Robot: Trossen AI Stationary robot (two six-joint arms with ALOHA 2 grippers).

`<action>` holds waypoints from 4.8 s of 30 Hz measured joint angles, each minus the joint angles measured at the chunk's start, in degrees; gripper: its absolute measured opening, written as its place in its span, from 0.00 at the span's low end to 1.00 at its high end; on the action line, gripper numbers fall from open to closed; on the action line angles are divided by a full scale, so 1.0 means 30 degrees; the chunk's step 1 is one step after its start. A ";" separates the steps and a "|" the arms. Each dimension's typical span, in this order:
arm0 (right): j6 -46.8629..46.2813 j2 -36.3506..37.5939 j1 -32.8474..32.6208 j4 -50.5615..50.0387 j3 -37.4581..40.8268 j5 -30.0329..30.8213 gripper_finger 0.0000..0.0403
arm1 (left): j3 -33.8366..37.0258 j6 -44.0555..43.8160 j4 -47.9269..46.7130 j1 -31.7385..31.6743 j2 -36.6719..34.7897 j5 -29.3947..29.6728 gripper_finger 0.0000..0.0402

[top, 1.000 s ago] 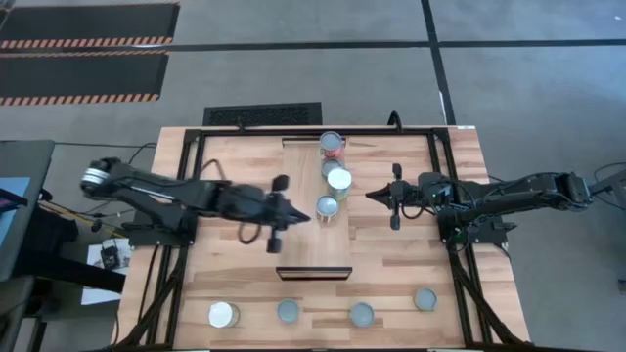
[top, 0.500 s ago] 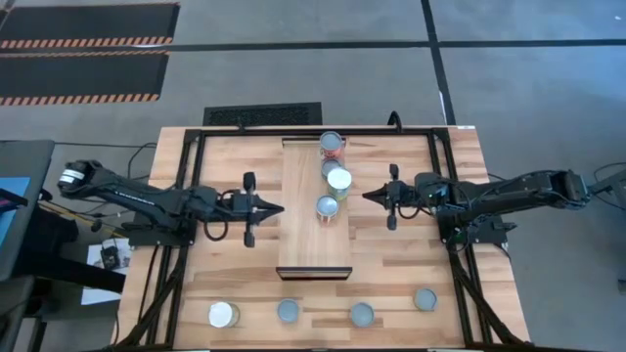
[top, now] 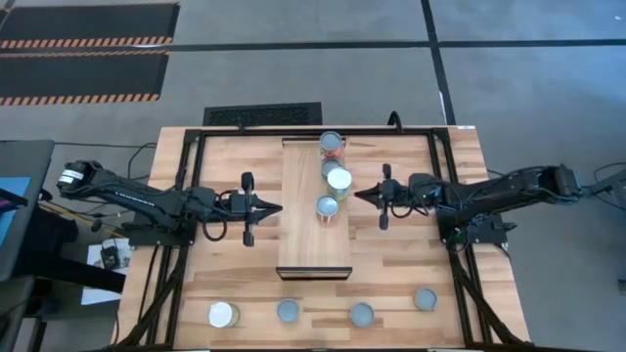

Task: Pick and place cans onto a shelf
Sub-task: Adjust the big blue can on the shelf, then adjust the small red can on the shelf, then put the small yellow can on the shelf

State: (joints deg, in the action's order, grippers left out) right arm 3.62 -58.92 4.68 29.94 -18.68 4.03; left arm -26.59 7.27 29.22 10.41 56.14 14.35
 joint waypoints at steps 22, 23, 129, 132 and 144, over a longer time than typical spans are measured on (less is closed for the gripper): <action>-0.0415 -0.3216 -0.0799 -0.0489 -0.2812 0.0188 0.03 | 0.0007 -0.0490 -0.0392 0.0000 0.0029 0.0000 0.00; -0.0270 -0.2874 -0.0807 -0.0972 -0.2812 0.0182 0.03 | 0.0007 -0.0488 -0.0558 0.0000 0.0029 0.0000 0.00; -1.1313 -1.0676 -1.9168 -1.9453 -1.6623 0.8925 0.35 | -0.4799 -0.0206 -0.4483 0.0705 0.4605 -0.1661 0.00; -1.1835 -1.1717 -1.9314 -1.9831 -1.7642 0.8251 0.42 | -0.4794 -0.0313 -0.4529 0.0875 0.4605 -0.1668 0.00; -2.4748 -1.2611 -2.1049 -2.9238 -1.9192 0.4122 0.49 | -0.4779 -0.0883 -0.4452 0.1849 0.4612 -0.1639 0.00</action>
State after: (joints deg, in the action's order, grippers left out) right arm -70.62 -96.75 -58.47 -57.78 -76.25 16.40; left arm -40.93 4.62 15.86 15.96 69.97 9.43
